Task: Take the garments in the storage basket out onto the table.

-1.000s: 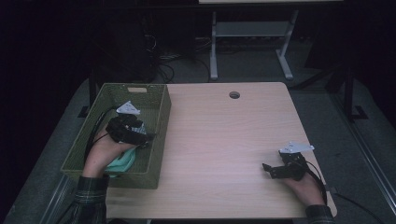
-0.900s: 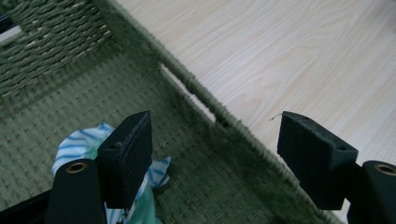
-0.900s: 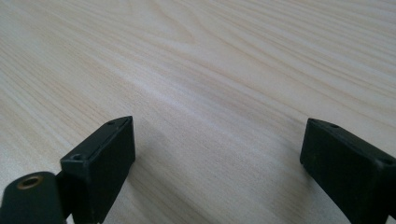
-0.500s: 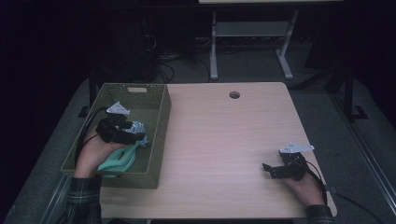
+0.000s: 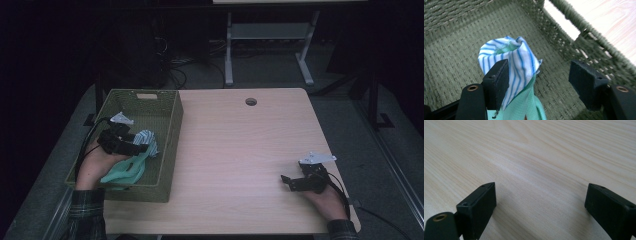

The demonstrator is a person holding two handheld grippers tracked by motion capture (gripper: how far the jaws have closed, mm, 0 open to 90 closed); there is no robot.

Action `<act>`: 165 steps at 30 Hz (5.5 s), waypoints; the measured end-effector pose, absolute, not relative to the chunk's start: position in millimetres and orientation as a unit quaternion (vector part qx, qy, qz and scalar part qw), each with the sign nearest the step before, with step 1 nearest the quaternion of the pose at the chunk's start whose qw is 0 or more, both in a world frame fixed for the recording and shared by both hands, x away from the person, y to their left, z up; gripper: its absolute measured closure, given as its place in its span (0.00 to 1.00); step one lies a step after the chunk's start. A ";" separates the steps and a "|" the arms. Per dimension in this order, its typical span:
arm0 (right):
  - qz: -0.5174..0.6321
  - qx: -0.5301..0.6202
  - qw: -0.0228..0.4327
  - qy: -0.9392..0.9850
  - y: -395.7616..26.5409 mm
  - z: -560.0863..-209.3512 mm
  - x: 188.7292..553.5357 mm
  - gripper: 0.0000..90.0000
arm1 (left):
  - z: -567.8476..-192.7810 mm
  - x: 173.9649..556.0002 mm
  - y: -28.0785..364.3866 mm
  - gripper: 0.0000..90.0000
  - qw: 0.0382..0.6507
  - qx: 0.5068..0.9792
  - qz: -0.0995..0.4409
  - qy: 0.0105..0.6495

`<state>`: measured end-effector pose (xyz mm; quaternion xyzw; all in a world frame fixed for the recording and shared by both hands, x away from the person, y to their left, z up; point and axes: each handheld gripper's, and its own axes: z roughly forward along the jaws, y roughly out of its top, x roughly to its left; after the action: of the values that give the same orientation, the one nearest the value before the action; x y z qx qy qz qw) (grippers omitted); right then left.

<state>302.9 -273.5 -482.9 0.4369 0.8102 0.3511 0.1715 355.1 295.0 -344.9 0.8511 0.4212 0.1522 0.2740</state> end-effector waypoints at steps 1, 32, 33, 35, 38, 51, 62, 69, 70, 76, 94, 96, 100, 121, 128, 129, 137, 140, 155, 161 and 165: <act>0.351 0.437 0.171 0.810 -273.5 -482.8 302.9 0.11 | -346.2 355.7 295.5 0.36 0.272 0.851 0.152 0.423; 0.351 0.437 0.172 0.810 -273.5 -482.9 303.0 0.11 | -382.5 375.0 290.6 0.44 0.241 0.853 0.158 0.434; 0.351 0.437 0.171 0.810 -273.5 -482.9 302.9 0.11 | -383.8 375.8 290.7 0.45 0.241 0.853 0.159 0.435; 0.351 0.437 0.171 0.810 -273.5 -482.8 302.9 0.11 | -385.7 376.6 290.7 0.46 0.242 0.852 0.160 0.435; 0.351 0.437 0.171 0.810 -273.5 -482.9 302.9 0.11 | -388.8 378.3 292.3 0.48 0.244 0.847 0.158 0.444; 0.351 0.437 0.171 0.810 -273.5 -482.9 303.0 0.11 | -390.5 380.8 297.8 0.84 0.241 0.843 0.138 0.460; 0.351 0.437 0.171 0.810 -273.5 -482.9 302.9 0.11 | -374.5 376.2 306.4 0.95 0.272 0.828 0.155 0.465; 0.351 0.437 0.171 0.810 -273.5 -482.9 302.9 0.11 | -357.8 369.4 309.0 0.95 0.308 0.816 0.171 0.458; 0.351 0.437 0.171 0.810 -273.5 -482.8 302.9 0.11 | -355.4 368.4 309.5 0.95 0.313 0.815 0.173 0.456; 0.351 0.437 0.171 0.810 -273.5 -482.8 302.9 0.11 | -342.5 362.3 312.3 0.95 0.354 0.798 0.181 0.452; 0.351 0.437 0.171 0.810 -273.5 -482.9 302.9 0.11 | -318.3 348.5 317.6 0.96 0.457 0.754 0.205 0.425; 0.351 0.437 0.171 0.810 -273.5 -482.9 302.9 0.11 | -316.7 348.1 319.2 0.96 0.464 0.752 0.207 0.421; 0.351 0.437 0.172 0.810 -273.5 -482.9 302.9 0.11 | -312.2 346.8 322.6 0.96 0.482 0.743 0.207 0.416; 0.351 0.437 0.172 0.810 -273.6 -482.9 302.9 0.11 | -267.8 336.3 314.8 0.96 0.541 0.723 0.214 0.372; 0.351 0.437 0.171 0.811 -273.6 -482.8 302.9 0.11 | -252.4 333.2 310.3 0.97 0.553 0.717 0.222 0.362; 0.351 0.436 0.172 0.811 -273.6 -482.9 302.9 0.11 | -249.6 332.8 309.5 0.97 0.554 0.718 0.222 0.358; 0.351 0.436 0.172 0.811 -273.6 -482.9 302.9 0.11 | -229.5 332.2 298.2 0.97 0.562 0.719 0.229 0.340; 0.351 0.436 0.172 0.811 -273.6 -482.9 302.9 0.11 | -222.9 331.8 291.8 0.97 0.569 0.718 0.227 0.330; 0.351 0.436 0.171 0.811 -273.7 -482.9 303.0 0.11 | -201.1 331.9 256.1 0.97 0.585 0.727 0.218 0.285; 0.351 0.436 0.172 0.811 -273.7 -482.9 303.0 0.11 | -198.5 334.2 242.0 0.97 0.591 0.730 0.208 0.273; 0.351 0.436 0.172 0.811 -273.7 -482.9 303.0 0.11 | -195.5 334.3 233.0 0.97 0.597 0.729 0.203 0.265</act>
<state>303.0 -273.7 -482.9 0.4360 0.8107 0.3509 0.1718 334.3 233.0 -195.5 0.7295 0.2650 0.2026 0.5972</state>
